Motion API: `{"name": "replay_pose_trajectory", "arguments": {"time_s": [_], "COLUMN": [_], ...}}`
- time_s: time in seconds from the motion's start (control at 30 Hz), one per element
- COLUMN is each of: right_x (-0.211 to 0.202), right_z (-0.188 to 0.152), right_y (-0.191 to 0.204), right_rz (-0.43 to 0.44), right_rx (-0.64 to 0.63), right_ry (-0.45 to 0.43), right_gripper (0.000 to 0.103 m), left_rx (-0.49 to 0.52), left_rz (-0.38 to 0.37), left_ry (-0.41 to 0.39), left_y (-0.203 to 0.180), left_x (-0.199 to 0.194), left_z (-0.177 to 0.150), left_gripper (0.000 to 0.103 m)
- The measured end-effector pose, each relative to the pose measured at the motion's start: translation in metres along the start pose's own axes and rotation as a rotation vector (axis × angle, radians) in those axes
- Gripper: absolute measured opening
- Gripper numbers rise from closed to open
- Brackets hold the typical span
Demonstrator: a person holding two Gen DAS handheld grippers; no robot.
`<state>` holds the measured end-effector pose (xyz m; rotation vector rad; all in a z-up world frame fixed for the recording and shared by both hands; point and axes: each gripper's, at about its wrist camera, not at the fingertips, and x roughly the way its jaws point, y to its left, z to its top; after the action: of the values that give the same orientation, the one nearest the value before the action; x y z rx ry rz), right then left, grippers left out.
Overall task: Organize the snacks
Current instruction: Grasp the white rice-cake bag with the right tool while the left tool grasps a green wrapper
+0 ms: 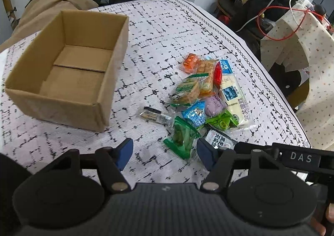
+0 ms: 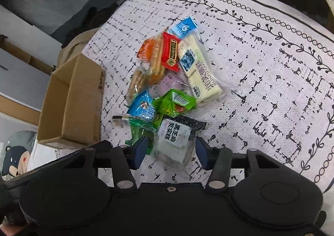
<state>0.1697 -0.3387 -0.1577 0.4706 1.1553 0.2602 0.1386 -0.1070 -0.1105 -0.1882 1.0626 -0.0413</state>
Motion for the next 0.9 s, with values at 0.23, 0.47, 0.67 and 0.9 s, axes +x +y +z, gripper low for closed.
{"name": "replay_pose_trajectory", "arguments": {"time_s": [0.23, 0.47, 0.67, 0.9], "right_x": [0.020, 0.030, 0.031, 0.021], "right_z": [0.008, 0.010, 0.013, 0.015], "right_y": [-0.017, -0.026, -0.027, -0.028], "right_rz": [0.012, 0.021, 0.014, 0.016], "right_rx": [0.083, 0.112, 0.095, 0.084], "right_ry": [0.045, 0.069, 0.044, -0.002], "right_gripper": [0.042, 0.015, 0.004, 0.003], "left_rx": [-0.006, 0.001, 0.014, 0.025], "left_rz": [0.007, 0.005, 0.009, 0.029], "left_ry": [0.051, 0.101, 0.127, 0.142], "left_y": [-0.011, -0.017, -0.026, -0.031], "left_x": [0.034, 0.060, 0.077, 0.088], "left_z": [0.005, 0.007, 0.007, 0.004], "left_gripper": [0.067, 0.067, 0.067, 0.050]}}
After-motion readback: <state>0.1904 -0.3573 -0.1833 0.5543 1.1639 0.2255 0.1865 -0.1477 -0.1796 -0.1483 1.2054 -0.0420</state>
